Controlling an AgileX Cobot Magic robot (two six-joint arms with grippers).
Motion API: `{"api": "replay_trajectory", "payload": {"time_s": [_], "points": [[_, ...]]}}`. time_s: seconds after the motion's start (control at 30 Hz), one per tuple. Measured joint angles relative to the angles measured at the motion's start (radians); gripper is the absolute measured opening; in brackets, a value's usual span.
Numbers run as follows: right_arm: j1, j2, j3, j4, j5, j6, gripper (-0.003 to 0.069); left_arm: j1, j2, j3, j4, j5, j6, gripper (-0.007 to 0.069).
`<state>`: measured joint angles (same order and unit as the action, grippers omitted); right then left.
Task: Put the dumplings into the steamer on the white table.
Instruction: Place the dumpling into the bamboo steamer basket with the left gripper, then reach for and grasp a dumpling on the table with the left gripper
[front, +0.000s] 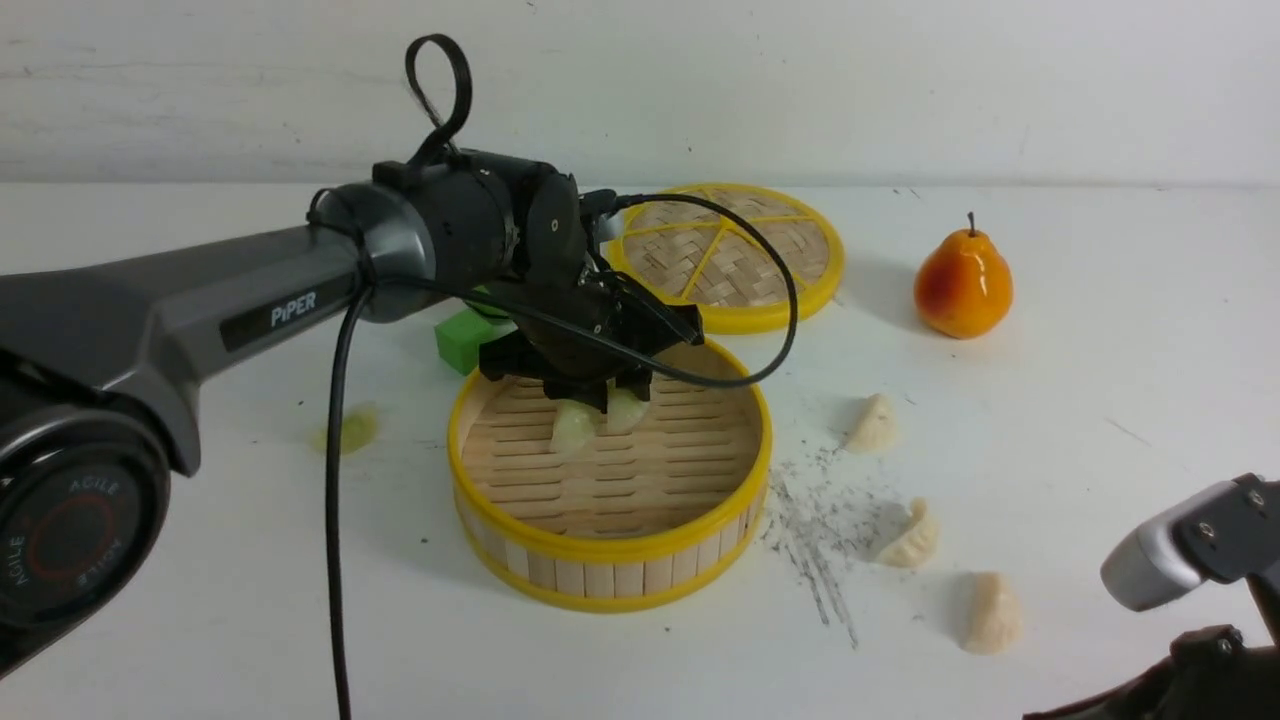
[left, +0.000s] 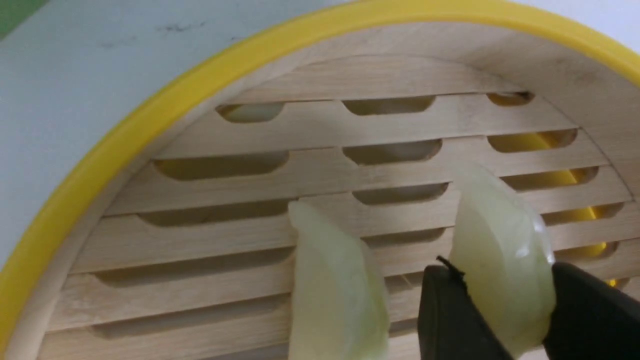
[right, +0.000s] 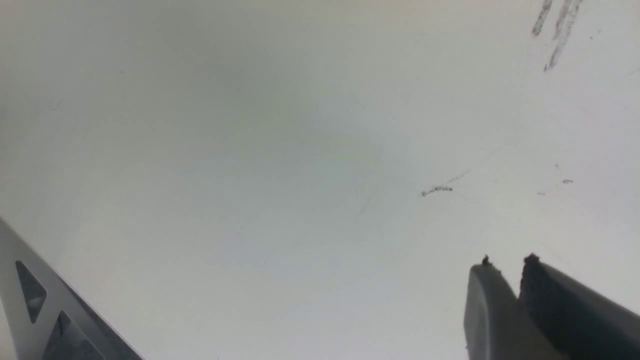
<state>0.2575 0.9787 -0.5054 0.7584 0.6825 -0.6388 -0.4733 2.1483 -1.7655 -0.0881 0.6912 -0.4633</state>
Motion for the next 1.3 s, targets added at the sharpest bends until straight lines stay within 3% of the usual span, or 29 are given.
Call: {"api": "replay_trajectory", "payload": {"time_s": [0.27, 0.43, 0.53, 0.67, 0.77, 1.07, 1.3], "points": [[0.0, 0.0, 0.0, 0.0, 0.0, 0.0, 0.0102, 0.0, -0.004, -0.007, -0.056, 0.035, -0.007, 0.0343], [0.0, 0.0, 0.0, 0.0, 0.0, 0.0, 0.0106, 0.0, -0.033, -0.083, -0.037, 0.142, 0.034, 0.0359], [0.0, 0.0, 0.0, 0.0, 0.0, 0.0, 0.0108, 0.0, -0.059, -0.15, 0.04, 0.233, 0.097, 0.036], [0.0, 0.0, 0.0, 0.0, 0.003, 0.0, 0.0113, 0.006, -0.117, -0.246, 0.354, 0.4, 0.166, 0.036], [0.0, 0.0, 0.0, 0.0, 0.007, 0.0, 0.0114, 0.064, -0.122, -0.246, 0.445, 0.459, 0.163, 0.036], [0.0, 0.0, 0.0, 0.0, 0.01, -0.002, 0.0119, 0.335, -0.07, -0.123, 0.218, 0.51, 0.249, 0.036], [0.0, 0.0, 0.0, -0.008, -0.004, -0.003, 0.0127, 0.357, 0.01, -0.118, 0.154, 0.498, 0.307, 0.036]]}}
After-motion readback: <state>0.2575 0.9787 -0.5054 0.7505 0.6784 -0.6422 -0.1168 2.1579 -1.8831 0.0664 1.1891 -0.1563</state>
